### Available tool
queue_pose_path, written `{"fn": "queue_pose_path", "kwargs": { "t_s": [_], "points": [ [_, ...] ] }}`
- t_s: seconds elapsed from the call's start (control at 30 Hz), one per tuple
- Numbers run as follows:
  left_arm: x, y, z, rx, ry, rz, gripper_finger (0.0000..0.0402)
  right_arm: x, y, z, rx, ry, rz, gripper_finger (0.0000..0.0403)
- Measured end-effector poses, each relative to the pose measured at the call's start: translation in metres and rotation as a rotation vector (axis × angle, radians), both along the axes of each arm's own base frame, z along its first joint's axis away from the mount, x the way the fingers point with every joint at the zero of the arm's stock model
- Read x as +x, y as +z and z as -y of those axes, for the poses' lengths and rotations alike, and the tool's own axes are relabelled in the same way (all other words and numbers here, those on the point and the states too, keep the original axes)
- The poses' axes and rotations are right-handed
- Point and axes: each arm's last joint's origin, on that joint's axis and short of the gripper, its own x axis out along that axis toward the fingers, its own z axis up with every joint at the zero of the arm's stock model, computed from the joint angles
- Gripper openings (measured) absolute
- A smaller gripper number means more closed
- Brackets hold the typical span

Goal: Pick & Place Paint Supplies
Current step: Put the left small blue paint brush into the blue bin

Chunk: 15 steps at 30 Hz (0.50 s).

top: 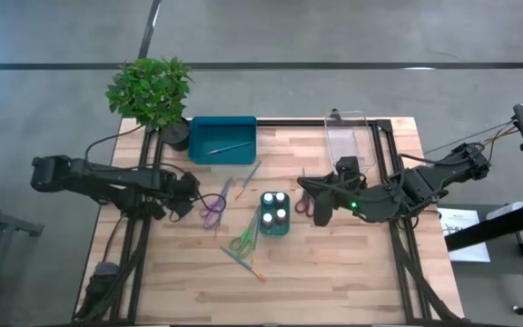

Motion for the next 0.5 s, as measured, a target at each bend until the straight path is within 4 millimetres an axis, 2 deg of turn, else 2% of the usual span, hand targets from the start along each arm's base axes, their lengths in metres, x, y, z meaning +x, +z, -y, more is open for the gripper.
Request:
{"fn": "queue_pose_path", "kwargs": {
  "t_s": [0.23, 0.5],
  "points": [
    [0.0019, -0.0008, 0.0001, -0.009, -0.001, 0.017, 0.0085, -0.0009, -0.0001, -0.0023, 0.001, 0.004, 0.002, 0.0009],
    [0.0061, -0.0087, 0.0002, -0.032, -0.021, -0.048, 0.0085, -0.0042, 0.0002, -0.0083, 0.002, 0.001, 0.012, 0.0009]
  ]
}}
